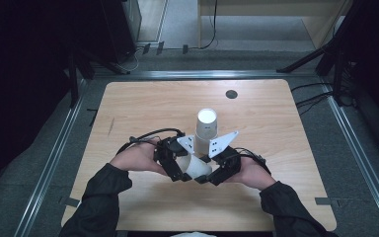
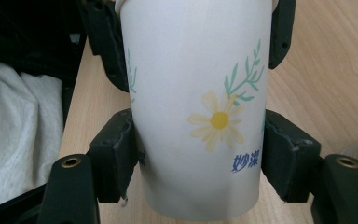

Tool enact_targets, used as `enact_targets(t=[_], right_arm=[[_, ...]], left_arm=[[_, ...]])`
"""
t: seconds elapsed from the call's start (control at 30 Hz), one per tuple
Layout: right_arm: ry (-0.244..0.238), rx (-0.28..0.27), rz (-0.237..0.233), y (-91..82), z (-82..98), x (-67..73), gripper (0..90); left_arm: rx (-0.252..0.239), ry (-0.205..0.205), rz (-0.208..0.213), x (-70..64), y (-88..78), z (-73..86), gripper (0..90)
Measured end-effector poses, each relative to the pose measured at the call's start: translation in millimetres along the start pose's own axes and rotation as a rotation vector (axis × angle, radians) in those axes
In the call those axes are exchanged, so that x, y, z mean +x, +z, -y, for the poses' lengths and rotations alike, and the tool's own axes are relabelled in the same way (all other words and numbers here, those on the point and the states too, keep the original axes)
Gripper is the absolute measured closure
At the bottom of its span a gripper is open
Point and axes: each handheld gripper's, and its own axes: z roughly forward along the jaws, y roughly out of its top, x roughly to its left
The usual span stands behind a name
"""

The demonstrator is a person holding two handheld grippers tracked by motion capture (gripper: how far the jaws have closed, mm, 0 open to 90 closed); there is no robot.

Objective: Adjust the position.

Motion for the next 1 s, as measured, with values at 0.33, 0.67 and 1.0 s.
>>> enact_targets(t=[0.33,0.67,1.0], right_arm=[[0.012,-0.06,0.024,-17.4,0.7,-2.4,33.7],[0.022,-0.078,0.03,-25.0,2.1,-1.7,33.7],[0.019,-0.08,0.018,-25.1,3.0,-0.3,33.6]], left_arm=[[-0.109,-0.056,-0.005,2.8,-11.9,13.0,12.9],[-0.211,-0.138,-0.032,3.2,-12.0,34.5,12.9],[-0.297,-0.22,-0.012,-2.0,3.6,43.7,13.3]])
